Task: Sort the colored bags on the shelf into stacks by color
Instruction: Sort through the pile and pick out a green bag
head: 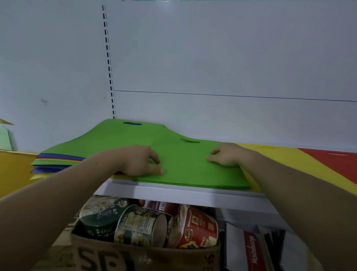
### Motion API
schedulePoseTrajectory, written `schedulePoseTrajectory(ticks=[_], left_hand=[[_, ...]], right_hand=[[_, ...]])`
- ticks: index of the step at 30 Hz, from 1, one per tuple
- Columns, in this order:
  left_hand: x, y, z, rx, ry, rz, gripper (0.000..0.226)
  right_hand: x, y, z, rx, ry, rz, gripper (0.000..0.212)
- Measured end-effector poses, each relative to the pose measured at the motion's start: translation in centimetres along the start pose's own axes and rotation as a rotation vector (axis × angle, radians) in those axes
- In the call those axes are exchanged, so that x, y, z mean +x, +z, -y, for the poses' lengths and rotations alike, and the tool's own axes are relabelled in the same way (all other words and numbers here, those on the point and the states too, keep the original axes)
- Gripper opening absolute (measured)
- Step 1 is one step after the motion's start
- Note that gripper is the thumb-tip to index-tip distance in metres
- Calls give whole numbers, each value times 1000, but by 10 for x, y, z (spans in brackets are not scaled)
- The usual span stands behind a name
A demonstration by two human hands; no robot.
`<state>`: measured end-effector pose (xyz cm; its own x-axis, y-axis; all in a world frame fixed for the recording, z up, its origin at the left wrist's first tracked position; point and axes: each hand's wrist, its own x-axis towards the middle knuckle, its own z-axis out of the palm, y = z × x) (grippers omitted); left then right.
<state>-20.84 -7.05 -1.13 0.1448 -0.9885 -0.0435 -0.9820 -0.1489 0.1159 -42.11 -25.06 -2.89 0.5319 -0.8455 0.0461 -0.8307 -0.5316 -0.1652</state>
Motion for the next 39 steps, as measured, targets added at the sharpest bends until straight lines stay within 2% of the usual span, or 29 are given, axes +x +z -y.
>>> schedulePoseTrajectory(ticks=[3,6,19,23,28,34,39], left_hand=[[-3,1,-5,-2,26,83,69],[-4,2,-9,-11,41,99,75],[-7,-2,-11,-6,27,78,63],[-12,-11,-3,-100,-30,-30,64],[-21,-18,38,-128,-126,-151,62],[-33,-21,106,-127,-165,-199,64],[-38,-27,173,-102,-179,-198,62]], right_hand=[[-1,-1,-3,-61,21,27,51],[2,-4,-6,-90,41,39,50],[13,-7,-1,-126,-20,17,58],[17,-16,16,-64,-64,-38,64],[21,-16,53,17,-121,-89,69],[33,-6,121,75,-134,-101,72],[44,6,181,67,-63,-93,73]])
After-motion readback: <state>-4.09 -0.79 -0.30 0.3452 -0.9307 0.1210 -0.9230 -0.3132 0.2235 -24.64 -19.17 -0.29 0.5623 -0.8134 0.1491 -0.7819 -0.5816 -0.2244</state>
